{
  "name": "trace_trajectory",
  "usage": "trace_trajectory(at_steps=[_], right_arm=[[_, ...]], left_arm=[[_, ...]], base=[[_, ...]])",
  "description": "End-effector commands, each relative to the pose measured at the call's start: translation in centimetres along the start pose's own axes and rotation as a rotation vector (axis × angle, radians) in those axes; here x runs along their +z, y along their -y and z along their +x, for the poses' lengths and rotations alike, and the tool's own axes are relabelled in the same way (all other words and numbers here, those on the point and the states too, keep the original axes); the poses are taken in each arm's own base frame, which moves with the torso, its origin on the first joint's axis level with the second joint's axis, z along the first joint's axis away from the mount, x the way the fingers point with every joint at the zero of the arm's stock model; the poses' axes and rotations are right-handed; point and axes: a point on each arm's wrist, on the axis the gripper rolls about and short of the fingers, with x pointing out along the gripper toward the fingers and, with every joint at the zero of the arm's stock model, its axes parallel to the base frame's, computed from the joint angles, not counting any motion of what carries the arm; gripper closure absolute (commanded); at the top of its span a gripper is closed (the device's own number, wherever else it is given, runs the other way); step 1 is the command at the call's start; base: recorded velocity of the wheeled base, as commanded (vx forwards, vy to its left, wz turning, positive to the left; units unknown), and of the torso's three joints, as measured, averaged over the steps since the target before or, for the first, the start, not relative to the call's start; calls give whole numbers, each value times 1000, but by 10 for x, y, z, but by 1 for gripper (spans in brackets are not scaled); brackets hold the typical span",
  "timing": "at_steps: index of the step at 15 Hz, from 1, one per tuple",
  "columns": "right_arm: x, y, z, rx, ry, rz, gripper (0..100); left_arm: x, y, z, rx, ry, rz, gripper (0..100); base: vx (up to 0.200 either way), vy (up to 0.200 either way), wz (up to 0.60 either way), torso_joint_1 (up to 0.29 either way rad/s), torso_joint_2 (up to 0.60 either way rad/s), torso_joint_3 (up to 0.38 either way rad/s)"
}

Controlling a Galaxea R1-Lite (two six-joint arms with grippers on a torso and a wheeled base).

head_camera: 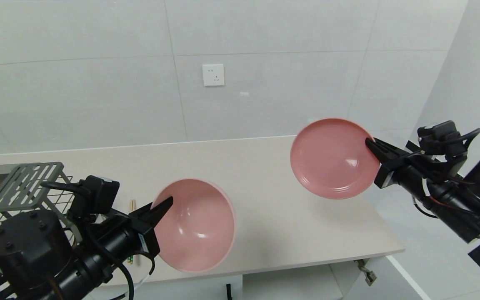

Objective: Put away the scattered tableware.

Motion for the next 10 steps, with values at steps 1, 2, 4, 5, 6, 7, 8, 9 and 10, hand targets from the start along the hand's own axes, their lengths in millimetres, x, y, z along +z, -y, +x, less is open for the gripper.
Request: trace_trajectory(at_steps=[1, 2, 4, 5, 6, 7, 8, 9, 10], right_arm=[[0, 0, 0, 0, 3, -2, 100], [1, 0, 0, 0, 4, -2, 100], [1, 0, 0, 0, 4, -2, 100], [1, 0, 0, 0, 4, -1, 100], [1, 0, 0, 0, 4, -1, 100], [1, 0, 0, 0, 3, 0, 100], [1, 0, 0, 0, 3, 0, 100], [0, 0, -1, 0, 1, -2, 100], [0, 0, -1, 0, 0, 0, 100]], left_arm=[[-3, 0, 1, -1, -13, 1, 100], [-2, 1, 1, -4, -10, 2, 100], [-1, 3, 1, -9, -5, 2, 100], [0, 4, 0, -17, 3, 2, 100], [1, 5, -1, -24, 8, 4, 100], [3, 6, -2, -26, 16, 4, 100], [5, 7, -4, -33, 29, 4, 100], [6, 7, -4, -35, 32, 4, 100], [6, 7, -4, -35, 32, 5, 100]], base=[[0, 0, 0, -105, 246, 110], [0, 0, 0, -27, 56, 46], [-200, 0, 0, -10, 29, 22], [-200, 0, 0, 12, 12, 17], [-200, 0, 0, 2, 22, 2], [-200, 0, 0, -17, 2, 17], [-200, 0, 0, -22, -2, 12], [0, 0, 0, 0, 0, 0], [0, 0, 0, 0, 0, 0]])
